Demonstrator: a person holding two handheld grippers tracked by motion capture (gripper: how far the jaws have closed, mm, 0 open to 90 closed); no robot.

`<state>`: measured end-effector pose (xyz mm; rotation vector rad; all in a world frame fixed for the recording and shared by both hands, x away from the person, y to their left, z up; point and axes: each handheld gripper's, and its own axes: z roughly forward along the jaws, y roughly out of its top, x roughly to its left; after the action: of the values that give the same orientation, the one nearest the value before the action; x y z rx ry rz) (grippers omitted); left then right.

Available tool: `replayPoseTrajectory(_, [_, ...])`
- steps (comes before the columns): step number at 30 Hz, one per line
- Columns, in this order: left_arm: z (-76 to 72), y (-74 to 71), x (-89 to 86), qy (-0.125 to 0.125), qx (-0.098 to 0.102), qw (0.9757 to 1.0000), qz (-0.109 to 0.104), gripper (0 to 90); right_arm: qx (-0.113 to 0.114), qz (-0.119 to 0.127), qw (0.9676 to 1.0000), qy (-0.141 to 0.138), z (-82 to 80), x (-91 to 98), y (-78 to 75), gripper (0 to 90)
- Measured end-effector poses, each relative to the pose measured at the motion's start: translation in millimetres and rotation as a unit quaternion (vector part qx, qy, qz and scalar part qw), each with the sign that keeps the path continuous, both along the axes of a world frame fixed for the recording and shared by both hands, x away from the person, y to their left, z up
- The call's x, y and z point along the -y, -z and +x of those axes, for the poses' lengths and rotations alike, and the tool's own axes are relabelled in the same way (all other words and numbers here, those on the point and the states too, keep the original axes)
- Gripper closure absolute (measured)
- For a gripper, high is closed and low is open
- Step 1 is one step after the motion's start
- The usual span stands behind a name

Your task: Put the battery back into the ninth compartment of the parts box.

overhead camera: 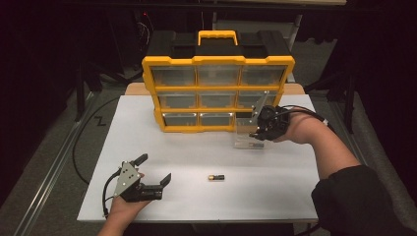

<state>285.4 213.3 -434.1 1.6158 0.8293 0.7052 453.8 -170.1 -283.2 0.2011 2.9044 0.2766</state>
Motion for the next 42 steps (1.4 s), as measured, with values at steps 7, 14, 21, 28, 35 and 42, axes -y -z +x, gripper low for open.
replayPoseTrajectory(7, [0.1, 0.4, -0.9, -0.001, -0.001, 1.0000, 0.000, 0.1, 0.005, 0.001, 1.0000, 0.008, 6.9, 2.6, -1.9, 78.6])
replayPoseTrajectory(14, [0.0, 0.3, -1.0, -0.001, 0.000, 1.0000, -0.001, 0.1, 0.010, -0.005, 0.9999, 0.007, 15.9, 3.4, 0.0, 78.6])
replayPoseTrajectory(21, [-0.4, 0.3, -1.3, 0.000, 0.000, 1.0000, -0.001, 0.1, 0.013, -0.002, 0.9999, 0.011, 22.4, 0.6, 1.2, 78.5])
replayPoseTrajectory(28, [0.2, 0.9, -0.6, 0.000, -0.003, 1.0000, -0.001, 0.1, 0.013, -0.005, 0.9998, 0.016, 27.2, -2.1, 2.7, 78.6])
replayPoseTrajectory(35, [0.5, 1.6, -1.3, 0.001, -0.004, 1.0000, 0.001, 0.1, 0.011, 0.003, 0.9997, 0.023, 28.7, -1.4, -0.2, 67.5])
replayPoseTrajectory(42, [0.1, 1.6, -0.4, 0.002, -0.003, 1.0000, 0.002, 0.1, 0.013, 0.005, 0.9994, 0.031, 17.0, 1.0, -3.4, 59.6])
